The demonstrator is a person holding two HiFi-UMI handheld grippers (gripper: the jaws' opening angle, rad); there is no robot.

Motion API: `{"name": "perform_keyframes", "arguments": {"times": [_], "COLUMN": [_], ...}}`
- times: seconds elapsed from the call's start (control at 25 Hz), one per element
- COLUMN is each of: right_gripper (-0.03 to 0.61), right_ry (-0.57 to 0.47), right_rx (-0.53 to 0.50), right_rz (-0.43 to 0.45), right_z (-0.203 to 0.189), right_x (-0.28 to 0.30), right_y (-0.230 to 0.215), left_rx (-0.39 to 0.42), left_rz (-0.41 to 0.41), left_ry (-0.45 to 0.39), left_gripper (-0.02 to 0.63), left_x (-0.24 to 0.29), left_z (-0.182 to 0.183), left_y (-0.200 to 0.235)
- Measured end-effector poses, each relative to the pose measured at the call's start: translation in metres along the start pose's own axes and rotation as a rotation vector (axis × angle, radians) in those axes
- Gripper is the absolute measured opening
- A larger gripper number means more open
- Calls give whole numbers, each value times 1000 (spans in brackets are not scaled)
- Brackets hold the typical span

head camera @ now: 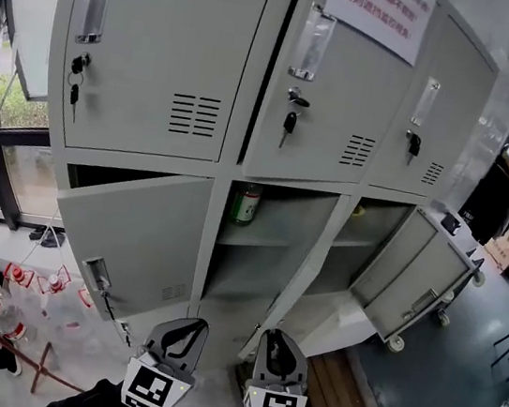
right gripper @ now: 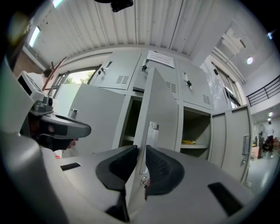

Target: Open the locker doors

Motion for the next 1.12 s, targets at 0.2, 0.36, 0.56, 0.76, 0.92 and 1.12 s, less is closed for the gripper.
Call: {"name": "perform_keyframes", "arguments": {"times": [0.2,0.36,0.56,0.76,0.92,1.12], "right_gripper": [51,43,40,37,15,15], "right_ry": [14,22,37,48,57,61], "right_rx": [-2,-6,-17,-3,10,26], "right_rz": [-85,-145,-205,-238,-273,-290], "right_z": [-6,-7,-15,-19,-25,-30], "right_x": [-15,-24,-32,-35,-35,-33], "right_y": [-26,-50,-80,-105,-126,-152], "left_rx": [-4,-12,8,8,7,9], "left_rz": [-60,-106,-134,-154,-159,-163], "left_ry": [-7,-11,-80,-80,-76,-66], "left_gripper": [25,26,25,25,25,25], "left_x": [15,28,42,54,65,79], "left_z": [2,4,7,9,9,8], "left_y": [-17,-32,-46,-60,-68,-77]}}
Point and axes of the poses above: the fingertips, and each gripper's own axes: x forward along the fingers, y to its left, z out of its top, the point moved 1 cm from there along -x, backward along the fingers, and after that the axes turned 8 degrees about -z, right-handed, at the moved point
